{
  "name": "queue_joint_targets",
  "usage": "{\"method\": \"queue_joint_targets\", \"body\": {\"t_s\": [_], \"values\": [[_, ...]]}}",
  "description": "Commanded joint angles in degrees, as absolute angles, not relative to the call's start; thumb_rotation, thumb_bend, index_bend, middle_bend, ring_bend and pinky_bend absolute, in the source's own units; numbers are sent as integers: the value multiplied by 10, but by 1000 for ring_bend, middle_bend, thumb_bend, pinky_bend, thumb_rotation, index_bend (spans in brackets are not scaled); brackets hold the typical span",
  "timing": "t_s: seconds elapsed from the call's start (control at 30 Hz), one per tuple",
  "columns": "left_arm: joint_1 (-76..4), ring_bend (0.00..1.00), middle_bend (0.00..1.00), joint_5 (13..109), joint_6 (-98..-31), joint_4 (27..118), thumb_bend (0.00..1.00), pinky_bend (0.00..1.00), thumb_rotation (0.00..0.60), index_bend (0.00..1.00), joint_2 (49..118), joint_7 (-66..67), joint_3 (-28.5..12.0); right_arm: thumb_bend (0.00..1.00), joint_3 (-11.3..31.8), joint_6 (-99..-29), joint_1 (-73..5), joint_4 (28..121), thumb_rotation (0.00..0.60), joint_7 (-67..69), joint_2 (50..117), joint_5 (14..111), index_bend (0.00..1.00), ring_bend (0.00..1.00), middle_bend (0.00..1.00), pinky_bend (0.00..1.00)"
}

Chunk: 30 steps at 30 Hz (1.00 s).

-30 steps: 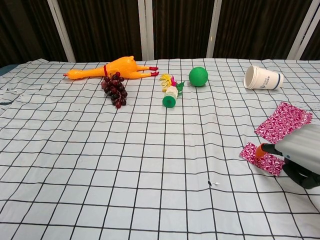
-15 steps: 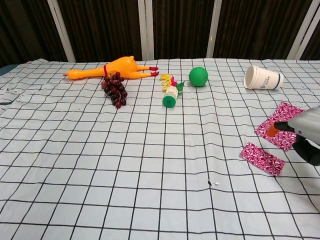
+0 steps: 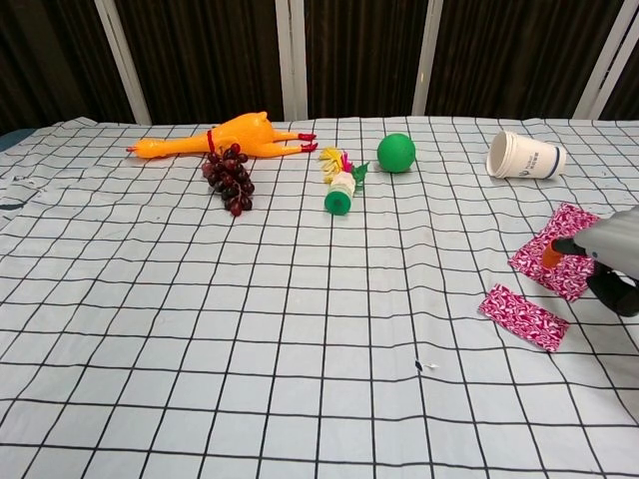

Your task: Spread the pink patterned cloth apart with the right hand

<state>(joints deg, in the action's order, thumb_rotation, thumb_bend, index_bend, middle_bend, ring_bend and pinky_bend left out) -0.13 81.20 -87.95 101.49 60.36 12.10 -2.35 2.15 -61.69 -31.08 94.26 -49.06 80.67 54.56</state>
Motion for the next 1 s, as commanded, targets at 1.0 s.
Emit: {"method": "queue_joint_targets", "body": {"t_s": [1.0], "values": [[-5, 28, 19, 804, -875, 1015, 205, 63, 600, 119, 609, 136, -25, 727, 20, -603, -355, 906, 600, -505, 843, 497, 243, 761, 810, 447]]}}
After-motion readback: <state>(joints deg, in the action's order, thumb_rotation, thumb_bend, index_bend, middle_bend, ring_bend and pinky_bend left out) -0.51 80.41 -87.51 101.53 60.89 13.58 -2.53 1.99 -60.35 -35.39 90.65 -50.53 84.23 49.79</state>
